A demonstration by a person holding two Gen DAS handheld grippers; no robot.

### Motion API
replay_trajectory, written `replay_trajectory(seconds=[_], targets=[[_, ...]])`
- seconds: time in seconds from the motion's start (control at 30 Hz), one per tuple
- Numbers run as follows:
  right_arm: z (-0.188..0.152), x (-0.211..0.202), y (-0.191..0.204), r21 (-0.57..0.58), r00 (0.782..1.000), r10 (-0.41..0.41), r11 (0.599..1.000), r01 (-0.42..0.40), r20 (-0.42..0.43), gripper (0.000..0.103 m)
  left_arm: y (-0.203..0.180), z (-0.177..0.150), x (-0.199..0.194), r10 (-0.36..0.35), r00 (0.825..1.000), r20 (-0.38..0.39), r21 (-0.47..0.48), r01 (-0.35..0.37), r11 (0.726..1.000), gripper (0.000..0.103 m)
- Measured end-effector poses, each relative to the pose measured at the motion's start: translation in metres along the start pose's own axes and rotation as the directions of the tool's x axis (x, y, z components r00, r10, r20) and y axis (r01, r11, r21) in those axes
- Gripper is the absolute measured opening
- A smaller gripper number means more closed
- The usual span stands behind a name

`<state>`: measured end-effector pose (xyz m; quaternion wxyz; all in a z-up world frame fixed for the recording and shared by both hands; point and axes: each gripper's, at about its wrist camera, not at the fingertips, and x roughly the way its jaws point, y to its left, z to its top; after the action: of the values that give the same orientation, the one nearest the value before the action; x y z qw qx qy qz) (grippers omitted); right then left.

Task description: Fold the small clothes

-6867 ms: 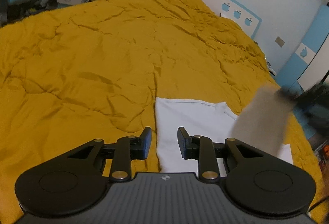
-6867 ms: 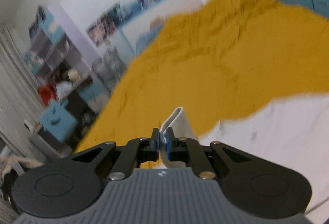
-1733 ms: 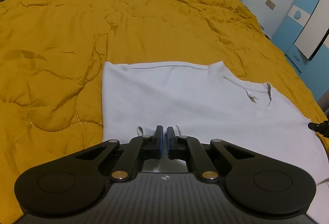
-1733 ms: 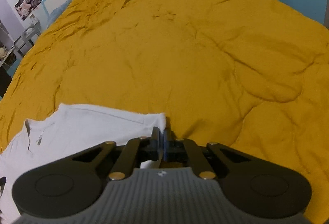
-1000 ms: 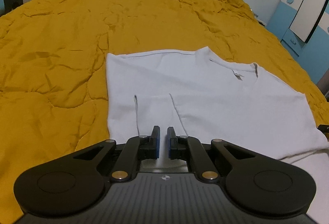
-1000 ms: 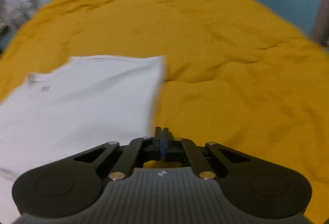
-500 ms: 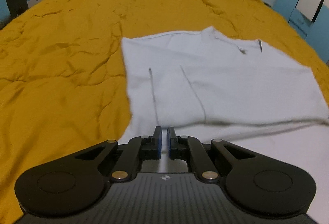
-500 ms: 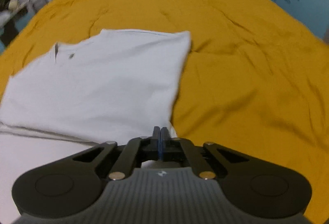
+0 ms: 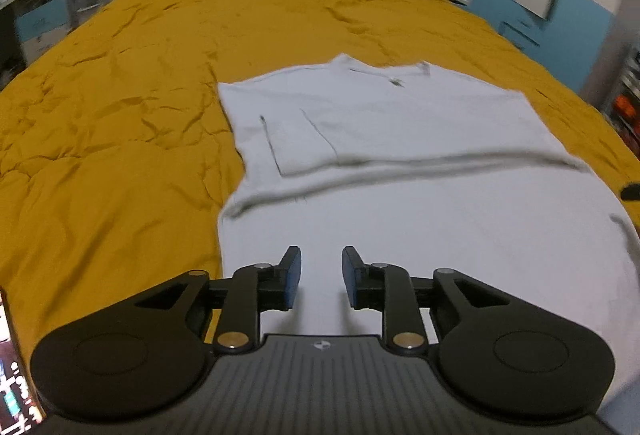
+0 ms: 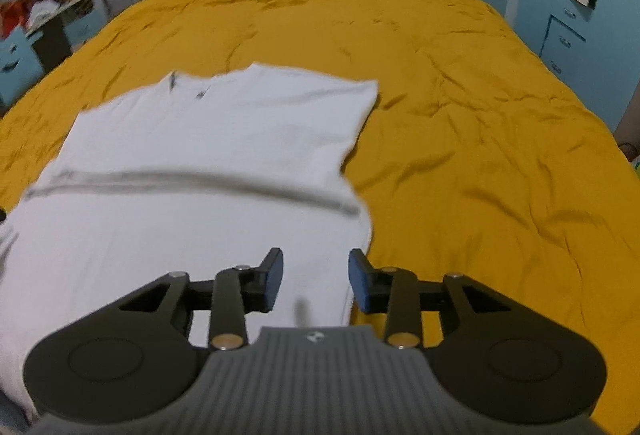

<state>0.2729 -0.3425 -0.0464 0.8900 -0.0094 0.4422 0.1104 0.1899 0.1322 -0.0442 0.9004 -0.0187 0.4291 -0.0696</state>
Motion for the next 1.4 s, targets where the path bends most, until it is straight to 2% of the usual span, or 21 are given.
replay_trajectory(seconds=[0.13, 0.27, 0.4, 0.47, 0.53, 0.77, 0.87, 0.97, 1.1, 1.17, 1.2, 1.23, 1.27, 1.3, 1.4], targets=[[-0.031, -0.021, 0.015, -0.067, 0.999, 0.024, 0.997, -0.026, -0.031, 0.041, -0.008, -0.022, -0.018, -0.043, 0.998, -0.038, 0.103, 0.047, 0.994, 0.036], [-0.057, -0.033, 0.027, -0.113, 0.997, 0.040, 0.992, -0.047, -0.069, 0.048, -0.015, -0.046, -0.034, -0.019, 0.998, -0.068, 0.197, 0.032, 0.980, 0.057], [-0.086, -0.049, 0.043, -0.215, 0.992, 0.042, 0.974, -0.066, -0.117, 0.054, -0.023, -0.072, -0.047, -0.015, 0.991, -0.135, 0.320, 0.058, 0.946, 0.058], [-0.100, -0.054, 0.049, -0.254, 0.989, 0.038, 0.964, -0.074, -0.143, 0.058, -0.024, -0.084, -0.050, -0.010, 0.985, -0.173, 0.349, 0.071, 0.935, 0.059], [-0.113, -0.060, 0.049, -0.257, 0.986, 0.041, 0.963, -0.083, -0.165, 0.059, -0.023, -0.095, -0.053, -0.004, 0.979, -0.204, 0.357, 0.078, 0.931, 0.062], [-0.157, -0.070, 0.050, -0.283, 0.969, 0.016, 0.955, -0.088, -0.246, 0.061, -0.026, -0.133, -0.048, 0.038, 0.950, -0.309, 0.416, 0.099, 0.904, 0.063], [-0.170, -0.067, 0.048, -0.276, 0.963, 0.015, 0.957, -0.091, -0.268, 0.065, -0.018, -0.144, -0.036, 0.032, 0.938, -0.344, 0.379, 0.107, 0.919, 0.063], [-0.176, -0.060, 0.039, -0.229, 0.956, 0.026, 0.969, -0.096, -0.291, 0.065, -0.012, -0.152, -0.029, 0.013, 0.931, -0.364, 0.325, 0.114, 0.939, 0.063], [-0.182, -0.056, 0.032, -0.185, 0.943, 0.053, 0.975, -0.120, -0.329, 0.061, -0.008, -0.153, -0.022, -0.062, 0.923, -0.379, 0.251, 0.167, 0.953, 0.063], [-0.183, -0.057, 0.031, -0.183, 0.941, 0.059, 0.975, -0.126, -0.333, 0.050, -0.004, -0.151, -0.018, -0.092, 0.919, -0.383, 0.209, 0.183, 0.961, 0.063], [-0.181, -0.056, 0.031, -0.179, 0.940, 0.063, 0.975, -0.130, -0.337, 0.048, -0.003, -0.151, -0.015, -0.100, 0.915, -0.391, 0.193, 0.188, 0.963, 0.057], [-0.181, -0.056, 0.030, -0.176, 0.938, 0.066, 0.976, -0.132, -0.339, 0.038, -0.002, -0.152, -0.013, -0.105, 0.910, -0.401, 0.182, 0.192, 0.965, 0.051], [-0.181, -0.057, 0.030, -0.175, 0.937, 0.067, 0.975, -0.134, -0.343, 0.022, -0.002, -0.153, -0.011, -0.110, 0.904, -0.412, 0.173, 0.197, 0.965, 0.037], [-0.178, -0.054, 0.029, -0.176, 0.934, 0.069, 0.975, -0.138, -0.352, 0.018, -0.002, -0.154, -0.010, -0.103, 0.903, -0.418, 0.175, 0.191, 0.966, 0.026], [-0.174, -0.056, 0.031, -0.214, 0.931, 0.054, 0.967, -0.138, -0.360, 0.005, -0.005, -0.155, -0.014, -0.089, 0.906, -0.414, 0.201, 0.186, 0.962, 0.008]])
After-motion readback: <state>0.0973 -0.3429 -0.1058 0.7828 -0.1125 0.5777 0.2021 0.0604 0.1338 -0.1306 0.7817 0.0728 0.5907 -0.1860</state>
